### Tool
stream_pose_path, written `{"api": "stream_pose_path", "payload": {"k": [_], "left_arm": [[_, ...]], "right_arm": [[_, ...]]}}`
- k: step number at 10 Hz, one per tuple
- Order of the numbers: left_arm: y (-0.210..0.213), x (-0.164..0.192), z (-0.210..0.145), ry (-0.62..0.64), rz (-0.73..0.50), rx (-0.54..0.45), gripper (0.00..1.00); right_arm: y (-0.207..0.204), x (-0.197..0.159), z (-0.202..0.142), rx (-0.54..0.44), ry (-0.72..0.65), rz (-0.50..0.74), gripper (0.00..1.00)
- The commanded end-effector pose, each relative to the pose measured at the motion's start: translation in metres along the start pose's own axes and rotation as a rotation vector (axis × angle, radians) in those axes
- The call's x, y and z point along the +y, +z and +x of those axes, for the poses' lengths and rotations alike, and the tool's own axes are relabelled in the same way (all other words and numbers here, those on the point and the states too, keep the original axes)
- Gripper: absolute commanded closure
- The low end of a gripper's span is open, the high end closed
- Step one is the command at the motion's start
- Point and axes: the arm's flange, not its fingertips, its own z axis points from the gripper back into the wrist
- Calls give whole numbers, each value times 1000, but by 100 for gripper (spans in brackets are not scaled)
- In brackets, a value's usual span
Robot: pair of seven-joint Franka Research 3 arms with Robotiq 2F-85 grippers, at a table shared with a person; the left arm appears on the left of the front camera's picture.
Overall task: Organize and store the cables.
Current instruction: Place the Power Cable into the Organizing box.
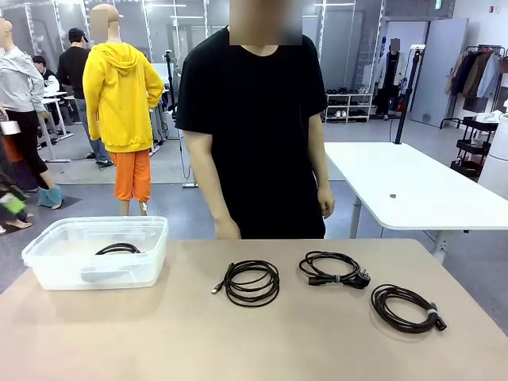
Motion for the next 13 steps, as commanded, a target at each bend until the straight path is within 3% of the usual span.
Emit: {"api": "stream_pose_path", "payload": {"k": [1, 6, 8, 9, 13], "left_arm": [[1, -28, -31, -9, 0, -75, 0], [-6, -99, -101, -103, 49, -216, 0], [-2, -97, -96, -145, 30, -225, 0], [-3, -99, -105, -86, 9, -182, 0], [-3, -99, -105, -86, 9, -182, 0]], "right_arm": [[-1, 0, 3, -8, -7, -5, 0], [-1, 0, 3, -8, -7, -5, 0], [-1, 0, 3, -8, -7, -5, 0], [-1, 0, 3, -8, -7, -5, 0], [-1, 0, 3, -8, -7, -5, 0]]}}
